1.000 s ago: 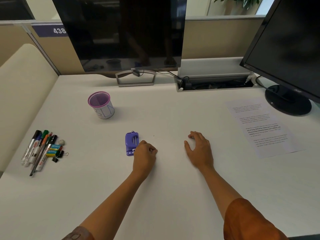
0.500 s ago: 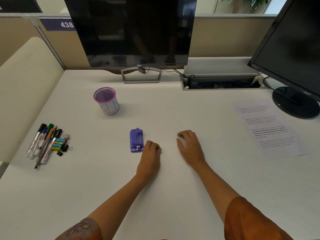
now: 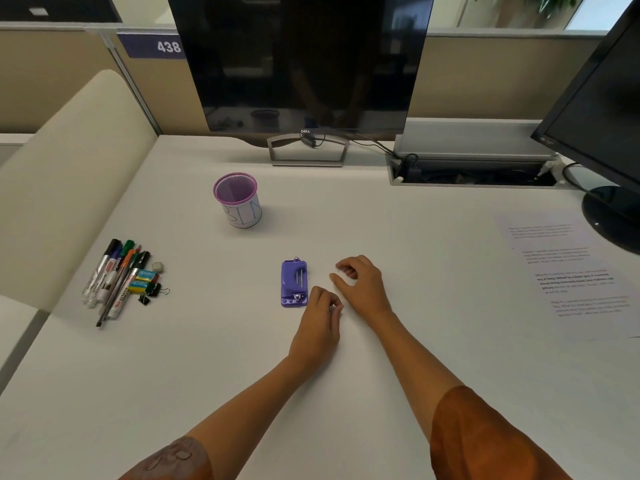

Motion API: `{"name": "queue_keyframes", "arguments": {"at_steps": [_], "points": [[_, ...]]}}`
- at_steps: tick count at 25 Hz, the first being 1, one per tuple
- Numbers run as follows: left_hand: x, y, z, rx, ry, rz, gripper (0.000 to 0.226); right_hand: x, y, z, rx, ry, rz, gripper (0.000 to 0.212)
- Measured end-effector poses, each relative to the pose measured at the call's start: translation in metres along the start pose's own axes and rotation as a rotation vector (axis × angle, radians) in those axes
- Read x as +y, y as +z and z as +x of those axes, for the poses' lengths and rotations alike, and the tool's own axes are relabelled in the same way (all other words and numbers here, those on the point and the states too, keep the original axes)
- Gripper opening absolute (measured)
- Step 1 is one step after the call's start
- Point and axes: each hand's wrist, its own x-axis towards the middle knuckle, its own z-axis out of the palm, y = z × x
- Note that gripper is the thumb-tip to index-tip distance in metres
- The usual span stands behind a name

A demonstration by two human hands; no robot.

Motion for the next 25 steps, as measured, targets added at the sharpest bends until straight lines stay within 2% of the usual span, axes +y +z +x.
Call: {"name": "queue_keyframes", "arguments": {"at_steps": [6, 10, 12, 14, 16, 20, 25], "points": [[0.0, 0.003, 0.004, 0.023, -0.001, -0.026, 0.006, 0.001, 0.0, 0.003, 0.016, -0.003, -0.034, 0.005], [0.014, 0.004, 0.012, 0.016, 0.022, -0.088, 0.006, 0.002, 0.004, 0.004, -0.068, -0.026, -0.135, 0.008], [0.025, -0.001, 0.017, 0.04, 0.088, -0.154, 0.005, 0.003, 0.004, 0.003, -0.061, 0.01, -0.115, 0.01], [0.035, -0.017, 0.029, 0.136, 0.152, -0.221, 0.012, 0.004, 0.002, 0.002, 0.039, 0.089, -0.017, 0.016], [0.037, -0.044, 0.053, 0.312, 0.153, -0.239, 0.013, 0.004, 0.001, 0.001, 0.144, 0.145, 0.052, 0.019], [0.004, -0.11, 0.112, 0.599, 0.014, -0.078, 0.008, 0.005, 0.005, 0.001, 0.152, 0.145, 0.07, 0.015], [-0.046, -0.178, 0.163, 0.653, -0.22, 0.124, 0.016, 0.01, 0.007, 0.001, 0.149, 0.127, 0.023, 0.018]]}}
